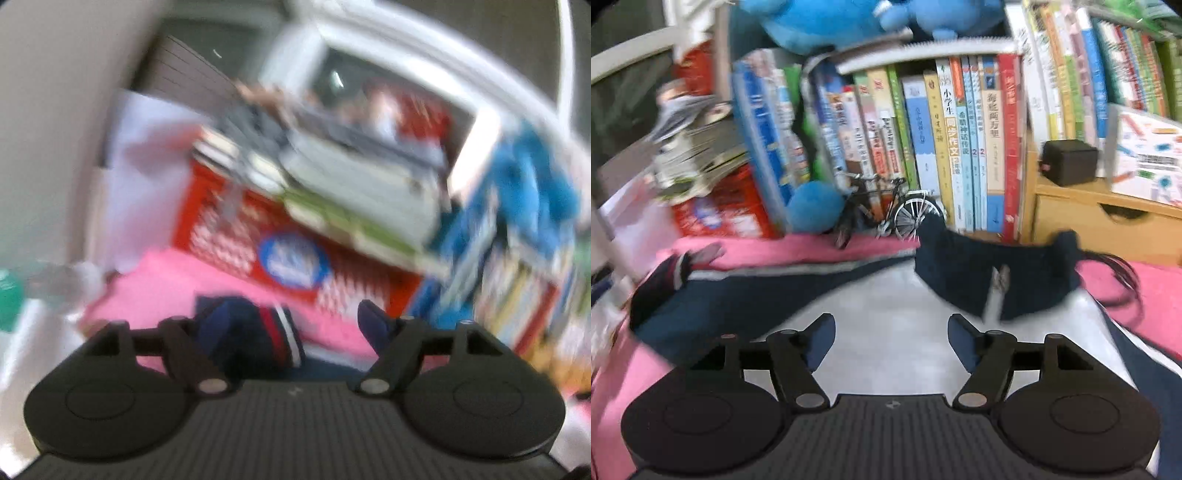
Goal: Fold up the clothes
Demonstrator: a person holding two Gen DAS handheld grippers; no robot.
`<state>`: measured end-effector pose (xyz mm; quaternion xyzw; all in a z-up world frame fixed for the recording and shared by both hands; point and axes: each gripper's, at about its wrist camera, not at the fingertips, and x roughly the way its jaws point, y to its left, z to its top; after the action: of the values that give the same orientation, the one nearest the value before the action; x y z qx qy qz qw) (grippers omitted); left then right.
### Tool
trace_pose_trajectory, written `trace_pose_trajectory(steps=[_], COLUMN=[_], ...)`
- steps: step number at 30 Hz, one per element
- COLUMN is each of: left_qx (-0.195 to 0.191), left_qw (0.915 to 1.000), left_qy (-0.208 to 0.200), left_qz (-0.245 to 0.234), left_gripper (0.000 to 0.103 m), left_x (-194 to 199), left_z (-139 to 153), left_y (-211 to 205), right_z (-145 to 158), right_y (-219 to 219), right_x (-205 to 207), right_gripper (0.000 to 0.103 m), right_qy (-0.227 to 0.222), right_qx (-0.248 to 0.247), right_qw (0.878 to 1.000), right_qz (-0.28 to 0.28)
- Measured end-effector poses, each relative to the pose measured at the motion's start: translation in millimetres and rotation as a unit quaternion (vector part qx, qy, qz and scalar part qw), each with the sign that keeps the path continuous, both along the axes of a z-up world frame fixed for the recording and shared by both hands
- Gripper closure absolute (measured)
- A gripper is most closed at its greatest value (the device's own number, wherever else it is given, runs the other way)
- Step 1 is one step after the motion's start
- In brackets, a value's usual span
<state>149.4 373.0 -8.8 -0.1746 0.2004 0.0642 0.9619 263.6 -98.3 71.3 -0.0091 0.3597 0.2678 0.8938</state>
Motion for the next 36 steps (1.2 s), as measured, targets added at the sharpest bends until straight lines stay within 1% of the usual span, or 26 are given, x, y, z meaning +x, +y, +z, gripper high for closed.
trace_pose_trajectory(steps=[1, 2, 3, 4, 5, 6, 7, 9, 11, 14, 16, 18, 19, 20, 21, 22, 23, 24, 26, 28, 30, 31, 32, 33, 34, 36], left_qx=[0.008, 0.011, 0.014, 0.022, 0.034, 0.045, 0.047, 0.031, 0.006, -0.021, -0.006, 0.026, 0.038, 0.052, 0.065, 0.077, 0.090, 0.084, 0.060, 0.067, 0.095, 0.114, 0.119, 0.116, 0.114, 0.115], left_qw=[0.9990, 0.9963, 0.9917, 0.9892, 0.9885, 0.9875, 0.9863, 0.9806, 0.9718, 0.9697, 0.9818, 0.9932, 0.9960, 0.9971, 0.9962, 0.9942, 0.9916, 0.9898, 0.9866, 0.9838, 0.9788, 0.9756, 0.9742, 0.9741, 0.9740, 0.9734], left_qy=[0.043, 0.085, 0.127, 0.142, 0.141, 0.139, 0.137, 0.142, 0.146, 0.119, 0.071, 0.022, 0.009, 0.010, 0.026, 0.047, 0.068, 0.089, 0.120, 0.127, 0.144, 0.153, 0.156, 0.155, 0.155, 0.156], left_qz=[0.001, 0.008, 0.016, 0.027, 0.043, 0.058, 0.078, 0.131, 0.185, 0.212, 0.176, 0.112, 0.080, 0.055, 0.051, 0.057, 0.064, 0.073, 0.094, 0.107, 0.110, 0.109, 0.112, 0.115, 0.119, 0.122], left_gripper=[0.034, 0.047, 0.057, 0.056, 0.057, 0.063, 0.066, 0.075, 0.075, 0.072, 0.069, 0.056, 0.051, 0.048, 0.048, 0.048, 0.052, 0.055, 0.057, 0.058, 0.057, 0.056, 0.055, 0.055, 0.055, 0.055], left_x=[14.4, 27.7, 41.0, 47.0, 48.1, 49.1, 49.7, 49.3, 49.6, 41.1, 29.1, 20.0, 18.9, 22.2, 27.9, 34.2, 40.6, 44.8, 48.4, 48.3, 54.8, 59.2, 61.5, 61.8, 62.1, 61.9], left_z=[-7.2, -16.6, -26.0, -30.9, -32.8, -34.6, -35.5, -34.9, -32.0, -15.3, 0.0, 12.0, 15.5, 15.8, 10.5, 2.3, -6.0, -14.9, -30.5, -36.6, -37.1, -37.8, -38.4, -38.7, -39.0, -39.2], left_y=[-5.1, -8.1, -11.1, -11.6, -10.3, -9.0, -4.8, 8.8, 20.1, 11.3, -7.8, -32.3, -43.5, -52.9, -58.7, -62.5, -66.3, -65.4, -60.3, -62.5, -67.2, -69.3, -69.8, -69.8, -69.9, -69.4], right_z=[1.3, -1.0, -4.5, -8.7, -15.6, -24.6, -32.7, -47.9, -55.1, -45.6, -38.1, -25.3, -20.8, -17.7, -17.8, -20.6, -23.5, -27.3, -38.6, -53.4, -67.2, -71.4, -74.0, -76.4, -76.5, -71.3], right_y=[-11.5, -26.4, -42.9, -58.2, -71.1, -82.8, -93.6, -113.1, -125.0, -140.4, -151.5, -167.1, -174.5, -182.4, -192.5, -204.2, -215.9, -229.3, -264.1, -307.1, -345.9, -359.5, -372.5, -385.0, -397.9, -428.6], right_x=[-14.2, -25.9, -38.6, -50.0, -59.1, -69.5, -83.9, -115.8, -136.4, -148.9, -154.7, -144.0, -134.1, -122.9, -110.2, -97.7, -85.2, -72.4, -45.2, -19.7, -1.9, 2.3, 4.4, 6.1, 5.6, -0.8], right_gripper=[0.033, 0.032, 0.032, 0.032, 0.032, 0.032, 0.032, 0.032, 0.032, 0.032, 0.031, 0.028, 0.027, 0.026, 0.025, 0.025, 0.025, 0.025, 0.025, 0.026, 0.029, 0.028, 0.028, 0.028, 0.028, 0.026], right_qy=[-0.002, 0.003, 0.014, 0.027, 0.043, 0.055, 0.062, 0.068, 0.063, 0.040, 0.022, -0.014, -0.031, -0.049, -0.066, -0.081, -0.096, -0.103, -0.087, -0.054, -0.031, -0.036, -0.051, -0.066, -0.082, -0.108], right_qx=[-0.002, 0.000, 0.004, 0.007, 0.004, -0.006, -0.016, -0.026, -0.019, 0.014, 0.036, 0.042, 0.035, 0.023, 0.010, -0.001, -0.012, -0.020, -0.024, -0.014, -0.039, -0.077, -0.126, -0.178, -0.222, -0.266], right_qw=[1.000, 1.000, 1.000, 0.999, 0.999, 0.998, 0.997, 0.997, 0.998, 0.999, 0.998, 0.997, 0.996, 0.994, 0.991, 0.989, 0.986, 0.983, 0.977, 0.969, 0.955, 0.944, 0.928, 0.906, 0.876, 0.803], right_qz=[-0.002, -0.009, -0.016, -0.023, -0.028, -0.033, -0.035, -0.030, -0.024, -0.033, -0.040, -0.062, -0.079, -0.098, -0.113, -0.126, -0.138, -0.153, -0.194, -0.240, -0.292, -0.317, -0.346, -0.377, -0.420, -0.522])
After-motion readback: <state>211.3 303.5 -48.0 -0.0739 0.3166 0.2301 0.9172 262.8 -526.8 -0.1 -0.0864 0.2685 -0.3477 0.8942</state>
